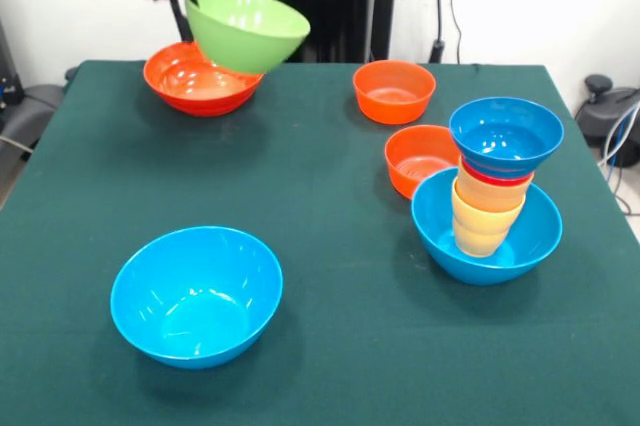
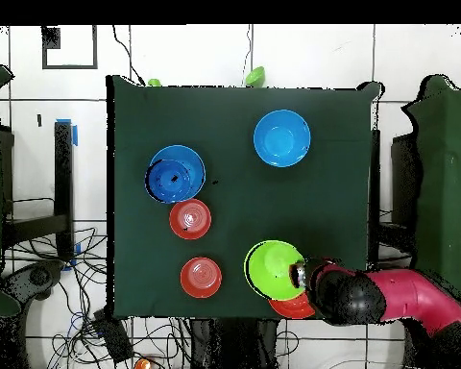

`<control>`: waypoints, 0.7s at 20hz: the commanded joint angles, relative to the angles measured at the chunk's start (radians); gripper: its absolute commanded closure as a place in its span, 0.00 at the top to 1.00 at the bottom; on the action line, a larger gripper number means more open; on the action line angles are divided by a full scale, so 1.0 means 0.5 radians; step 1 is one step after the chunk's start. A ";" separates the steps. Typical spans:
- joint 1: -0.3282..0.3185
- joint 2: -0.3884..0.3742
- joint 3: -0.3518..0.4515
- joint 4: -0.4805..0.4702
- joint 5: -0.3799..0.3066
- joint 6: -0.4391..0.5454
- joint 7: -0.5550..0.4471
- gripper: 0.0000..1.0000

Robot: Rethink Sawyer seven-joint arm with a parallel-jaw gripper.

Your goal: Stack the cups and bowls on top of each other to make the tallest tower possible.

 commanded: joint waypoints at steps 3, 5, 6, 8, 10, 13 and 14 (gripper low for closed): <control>0.046 -0.199 0.354 0.328 0.210 0.352 -0.500 0.00; 0.034 -0.176 0.390 0.329 0.254 0.386 -0.483 0.00; 0.024 -0.148 0.403 0.329 0.275 0.405 -0.479 0.00; 0.004 -0.093 0.428 0.330 0.315 0.445 -0.469 0.00; 0.003 -0.004 0.434 0.328 0.335 0.415 -0.424 0.00; -0.003 0.115 0.434 0.338 0.357 0.335 -0.336 0.00; -0.003 0.120 0.438 0.345 0.364 0.313 -0.307 0.00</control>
